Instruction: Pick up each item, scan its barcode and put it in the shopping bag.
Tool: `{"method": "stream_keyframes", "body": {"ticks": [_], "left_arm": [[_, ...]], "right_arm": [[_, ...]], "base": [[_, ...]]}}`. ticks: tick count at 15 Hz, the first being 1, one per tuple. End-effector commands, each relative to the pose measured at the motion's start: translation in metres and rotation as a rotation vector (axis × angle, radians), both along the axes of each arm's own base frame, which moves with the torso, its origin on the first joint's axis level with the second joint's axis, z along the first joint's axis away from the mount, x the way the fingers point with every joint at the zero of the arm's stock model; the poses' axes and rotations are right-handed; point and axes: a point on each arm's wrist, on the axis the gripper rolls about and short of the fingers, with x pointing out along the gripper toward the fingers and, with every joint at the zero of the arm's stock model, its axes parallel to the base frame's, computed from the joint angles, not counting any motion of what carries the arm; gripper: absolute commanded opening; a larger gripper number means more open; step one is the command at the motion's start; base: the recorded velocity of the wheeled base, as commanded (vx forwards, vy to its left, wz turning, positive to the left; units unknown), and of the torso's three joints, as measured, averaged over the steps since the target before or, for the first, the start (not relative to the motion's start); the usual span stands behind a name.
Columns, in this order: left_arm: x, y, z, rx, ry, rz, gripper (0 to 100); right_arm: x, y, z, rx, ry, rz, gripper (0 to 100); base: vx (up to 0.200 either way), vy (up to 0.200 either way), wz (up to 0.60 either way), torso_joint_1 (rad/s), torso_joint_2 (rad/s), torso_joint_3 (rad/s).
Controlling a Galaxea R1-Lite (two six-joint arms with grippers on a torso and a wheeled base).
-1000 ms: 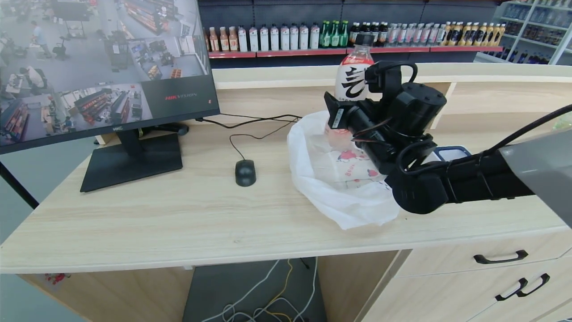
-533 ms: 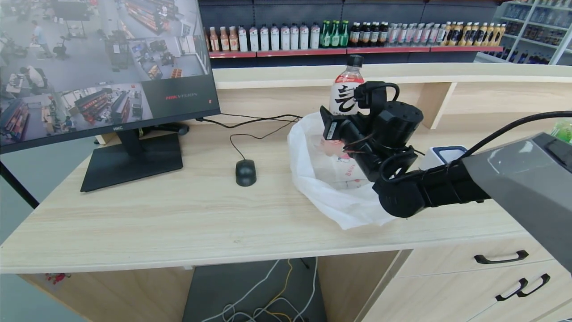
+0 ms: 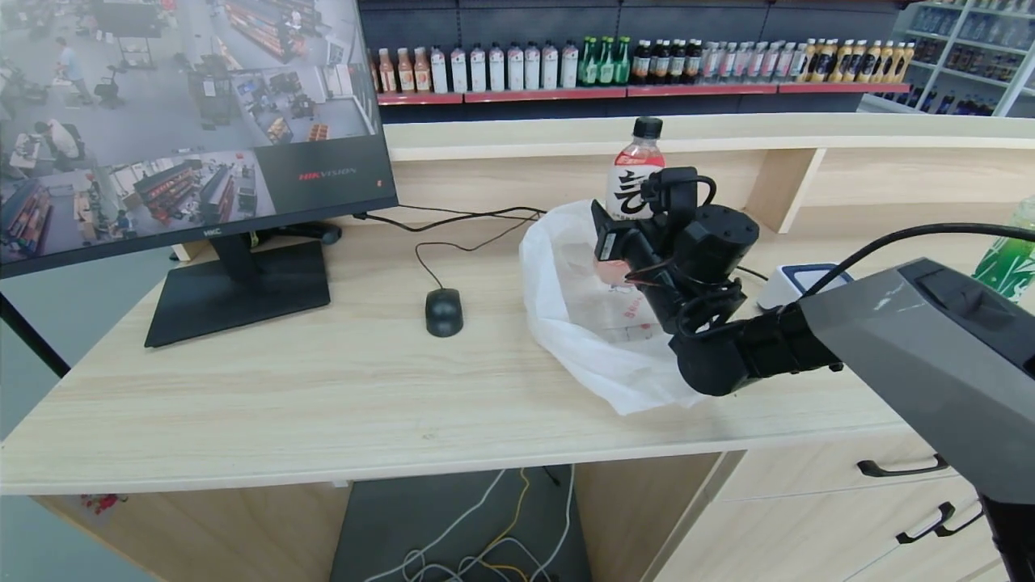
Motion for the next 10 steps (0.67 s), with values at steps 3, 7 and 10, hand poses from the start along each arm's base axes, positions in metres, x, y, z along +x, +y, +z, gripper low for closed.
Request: {"method": "stream_keyframes", "body": {"ticks": [3, 7, 10], "left_arm": [[0.0, 0.0, 0.0, 0.0, 0.0, 0.0, 100], [0.0, 0.0, 0.0, 0.0, -0.001, 0.0, 100], [0.0, 0.0, 0.0, 0.0, -0.001, 0.0, 100]], "right_arm": [[0.011, -0.003, -0.023, -0.076, -0.045, 0.0, 0], [0.01, 0.001, -0.026, -0.079, -0.057, 0.01, 0], [0.009, 0.002, -0.028, -0.08, -0.05, 0.013, 0]], "base": [[0.0, 0.0, 0.0, 0.0, 0.0, 0.0], [0.0, 0.0, 0.0, 0.0, 0.0, 0.0], [0.0, 0.0, 0.0, 0.0, 0.0, 0.0]]}}
